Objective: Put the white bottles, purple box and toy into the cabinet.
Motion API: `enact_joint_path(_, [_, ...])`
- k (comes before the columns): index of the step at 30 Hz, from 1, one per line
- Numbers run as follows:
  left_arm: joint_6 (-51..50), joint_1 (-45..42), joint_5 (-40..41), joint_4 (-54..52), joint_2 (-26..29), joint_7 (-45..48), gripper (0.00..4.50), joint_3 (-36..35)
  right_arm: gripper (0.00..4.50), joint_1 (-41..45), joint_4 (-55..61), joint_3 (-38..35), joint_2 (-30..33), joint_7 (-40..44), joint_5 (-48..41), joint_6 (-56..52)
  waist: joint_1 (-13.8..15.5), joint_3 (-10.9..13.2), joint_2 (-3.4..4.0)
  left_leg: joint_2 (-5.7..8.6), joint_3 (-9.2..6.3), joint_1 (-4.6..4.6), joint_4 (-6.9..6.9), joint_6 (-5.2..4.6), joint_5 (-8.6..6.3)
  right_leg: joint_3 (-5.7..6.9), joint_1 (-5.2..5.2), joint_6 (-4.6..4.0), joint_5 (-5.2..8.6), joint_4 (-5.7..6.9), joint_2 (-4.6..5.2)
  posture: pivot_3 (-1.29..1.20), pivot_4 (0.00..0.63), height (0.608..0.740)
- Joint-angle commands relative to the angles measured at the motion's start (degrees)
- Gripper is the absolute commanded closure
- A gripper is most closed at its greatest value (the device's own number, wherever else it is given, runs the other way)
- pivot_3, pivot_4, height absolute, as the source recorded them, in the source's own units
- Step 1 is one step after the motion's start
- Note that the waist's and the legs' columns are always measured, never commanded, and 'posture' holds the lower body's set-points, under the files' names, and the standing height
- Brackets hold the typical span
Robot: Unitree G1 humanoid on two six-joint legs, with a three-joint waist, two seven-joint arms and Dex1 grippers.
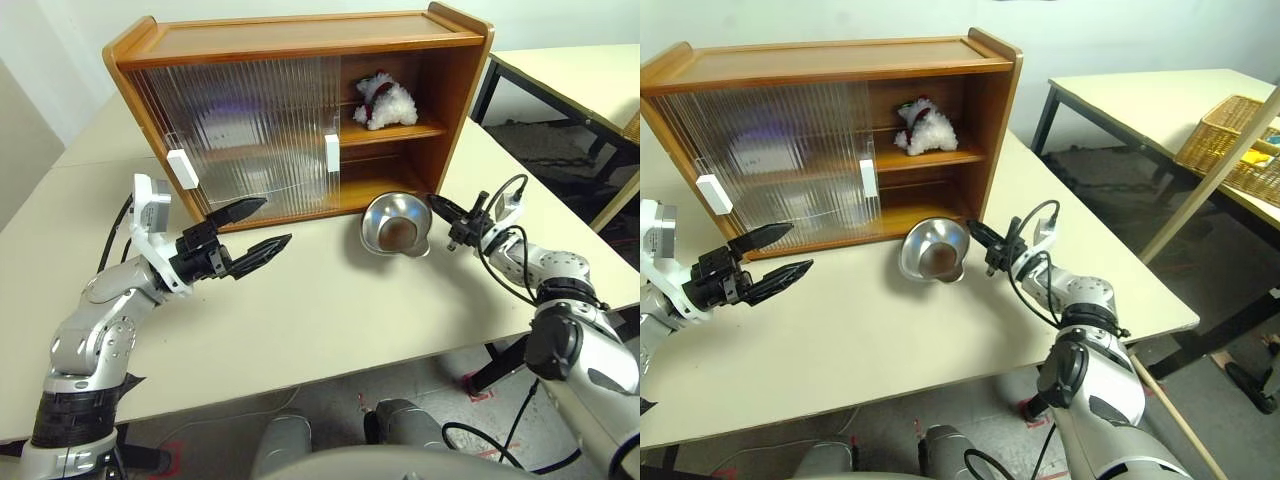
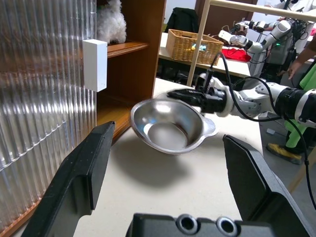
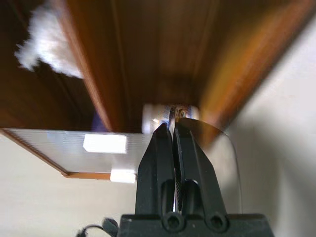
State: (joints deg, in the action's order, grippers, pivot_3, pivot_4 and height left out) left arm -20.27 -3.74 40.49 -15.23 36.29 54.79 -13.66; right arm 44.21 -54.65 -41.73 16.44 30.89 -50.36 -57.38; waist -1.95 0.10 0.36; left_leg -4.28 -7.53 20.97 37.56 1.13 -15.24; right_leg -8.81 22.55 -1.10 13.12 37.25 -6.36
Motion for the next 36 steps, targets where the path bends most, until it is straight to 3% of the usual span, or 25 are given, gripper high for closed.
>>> enact_joint_path(1, [0.29,0.03,-0.53,0.05,0.07,0.37,0.0,0.2,4.48,2.54,2.48,-2.09,-1.87,-1.6,-2.8,3.4,-0.01,0.01,0.01,0.0,-0.01,0.0,0.0,0.0,0.0,0.01,0.0,0.0,0.0,0.0,-0.03,0.0,0.005,0.74])
enact_joint_path(12, [0.77,0.33,-0.96,-0.01,0.11,0.76,0.0,0.32,4.48,5.93,-2.14,-4.06,-6.5,-5.41,-3.35,18.88,0.2,0.0,0.01,-0.03,-0.05,0.01,-0.32,-0.06,-0.05,0.01,0.14,-0.69,-0.15,0.0,0.1,0.0,0.0,0.74])
enact_joint_path(21, [0.57,0.94,-0.72,-0.38,0.56,0.82,0.0,-0.34,4.48,9.33,-10.14,-8.61,-10.77,-9.56,-5.58,31.82,0.18,0.01,0.02,-0.05,-0.04,-0.03,-0.34,-0.31,-0.19,0.0,0.15,-0.66,-0.08,-0.01,0.07,0.01,0.013,0.74])
enact_joint_path(36, [-1.29,1.92,0.52,-2.33,2.79,0.48,0.0,-2.39,4.48,12.82,-18.48,-13.31,-13.83,-9.46,-7.4,48.83,0.32,0.05,0.08,-0.11,-0.12,-0.01,-0.4,-0.31,-0.2,0.0,0.16,-0.89,-0.07,-0.01,0.1,0.04,0.018,0.74])
